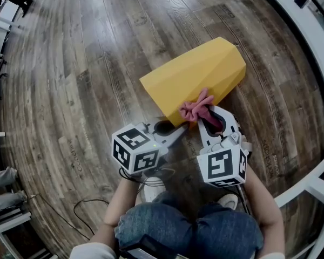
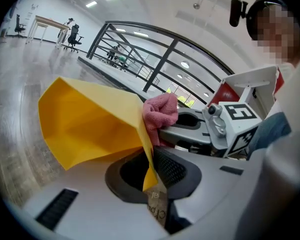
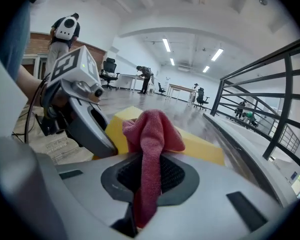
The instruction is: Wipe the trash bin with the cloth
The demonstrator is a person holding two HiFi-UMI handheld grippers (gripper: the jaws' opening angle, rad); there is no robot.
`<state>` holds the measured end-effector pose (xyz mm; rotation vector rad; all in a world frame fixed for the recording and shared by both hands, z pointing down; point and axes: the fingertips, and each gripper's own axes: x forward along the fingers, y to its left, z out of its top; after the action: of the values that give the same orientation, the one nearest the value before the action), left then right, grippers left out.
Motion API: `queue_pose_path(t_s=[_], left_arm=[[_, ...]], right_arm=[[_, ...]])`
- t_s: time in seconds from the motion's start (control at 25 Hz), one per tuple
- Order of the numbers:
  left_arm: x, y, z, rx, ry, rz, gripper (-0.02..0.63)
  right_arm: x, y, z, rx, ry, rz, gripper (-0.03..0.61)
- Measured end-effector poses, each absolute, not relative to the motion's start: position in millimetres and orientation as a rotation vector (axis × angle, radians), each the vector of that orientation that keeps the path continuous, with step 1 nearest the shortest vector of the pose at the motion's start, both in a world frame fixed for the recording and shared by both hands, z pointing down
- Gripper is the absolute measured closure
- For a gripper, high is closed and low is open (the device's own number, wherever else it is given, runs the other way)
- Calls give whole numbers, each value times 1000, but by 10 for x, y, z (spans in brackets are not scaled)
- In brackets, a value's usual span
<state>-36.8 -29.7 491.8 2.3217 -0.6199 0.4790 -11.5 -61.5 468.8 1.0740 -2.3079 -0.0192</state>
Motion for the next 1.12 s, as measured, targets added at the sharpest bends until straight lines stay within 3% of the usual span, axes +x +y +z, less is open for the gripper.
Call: queue_pose_path(t_s=[0.6,1.12], left_arm=[[-367,-298,4919,2315,-606,467,584],[-308,-194,5025,2411,-631,567,561]], right_arm=[[1253,-1563,5123,1429,-1992,170,528],[1326,-1553,5003,1483,-2011,216,528]])
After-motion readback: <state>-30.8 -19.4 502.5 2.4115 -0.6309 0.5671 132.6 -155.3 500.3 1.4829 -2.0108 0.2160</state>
